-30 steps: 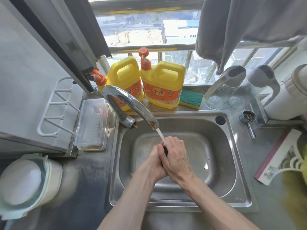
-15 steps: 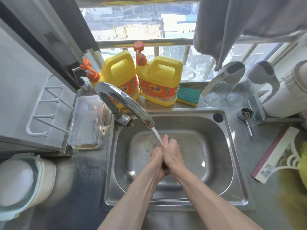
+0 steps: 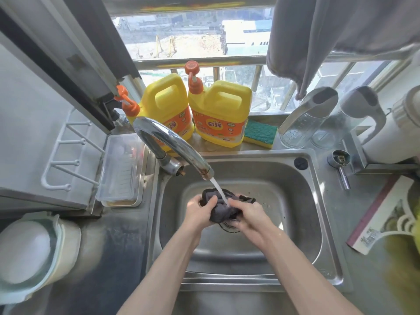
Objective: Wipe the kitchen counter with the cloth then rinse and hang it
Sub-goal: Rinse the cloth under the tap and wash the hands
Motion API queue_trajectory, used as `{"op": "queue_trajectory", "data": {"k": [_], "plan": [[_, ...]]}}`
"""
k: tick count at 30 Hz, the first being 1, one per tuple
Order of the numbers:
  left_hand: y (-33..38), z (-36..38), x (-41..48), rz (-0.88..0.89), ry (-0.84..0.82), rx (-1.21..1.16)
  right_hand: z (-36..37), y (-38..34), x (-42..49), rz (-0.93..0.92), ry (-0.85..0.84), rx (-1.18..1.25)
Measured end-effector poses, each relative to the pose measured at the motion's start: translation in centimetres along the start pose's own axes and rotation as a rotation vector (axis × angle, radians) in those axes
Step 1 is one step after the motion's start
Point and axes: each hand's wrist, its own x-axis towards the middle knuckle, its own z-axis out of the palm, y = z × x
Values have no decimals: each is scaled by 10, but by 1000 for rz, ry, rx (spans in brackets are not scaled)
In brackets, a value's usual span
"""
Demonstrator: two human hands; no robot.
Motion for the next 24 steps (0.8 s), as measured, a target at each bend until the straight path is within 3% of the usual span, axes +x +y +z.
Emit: {"op": "queue_trajectory", "data": {"k": [9,13,17,20,24], "plan": [[9,-3,-9,141,57,72,-3,-5,3,-404,251,-668],[9,5,-7,-52,41,-80,5,-9,-1,-211,196,-462],[10,1,-11,-142,-81,-292,7,-13,-4,-78,-11,-160],[6,-5,-11,-127,-158,-369,-2,-16,-7,-201,-71,-292],[4,-1,-15,-5,-30,-80,-11,-16,-1,-460,110,-741]]}}
